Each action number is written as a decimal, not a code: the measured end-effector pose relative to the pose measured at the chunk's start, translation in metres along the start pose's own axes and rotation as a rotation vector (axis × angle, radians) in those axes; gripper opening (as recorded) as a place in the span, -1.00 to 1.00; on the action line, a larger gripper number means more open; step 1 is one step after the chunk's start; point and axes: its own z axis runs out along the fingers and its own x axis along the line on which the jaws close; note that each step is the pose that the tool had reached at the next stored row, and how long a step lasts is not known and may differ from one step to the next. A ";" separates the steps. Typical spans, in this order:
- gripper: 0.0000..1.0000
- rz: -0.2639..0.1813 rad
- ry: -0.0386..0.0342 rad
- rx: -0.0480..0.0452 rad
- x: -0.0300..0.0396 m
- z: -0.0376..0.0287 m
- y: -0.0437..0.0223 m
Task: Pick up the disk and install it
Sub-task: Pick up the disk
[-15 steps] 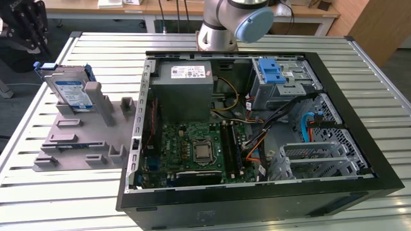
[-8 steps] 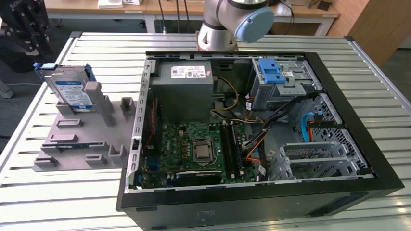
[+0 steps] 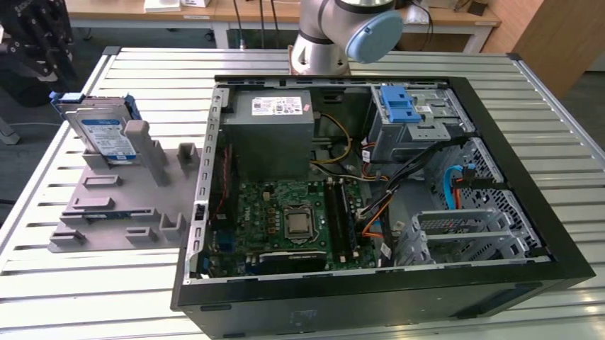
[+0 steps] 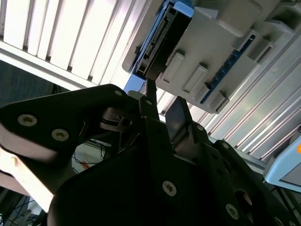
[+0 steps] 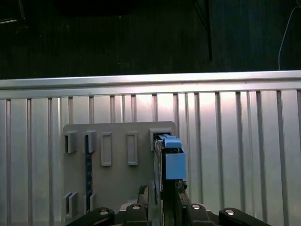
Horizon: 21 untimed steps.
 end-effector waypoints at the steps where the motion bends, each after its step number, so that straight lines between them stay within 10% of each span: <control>1: -0.29 0.000 -0.0006 -0.0001 0.0000 0.0000 0.0000; 21: 0.12 -0.044 -0.0044 0.0020 -0.0034 0.0194 0.0080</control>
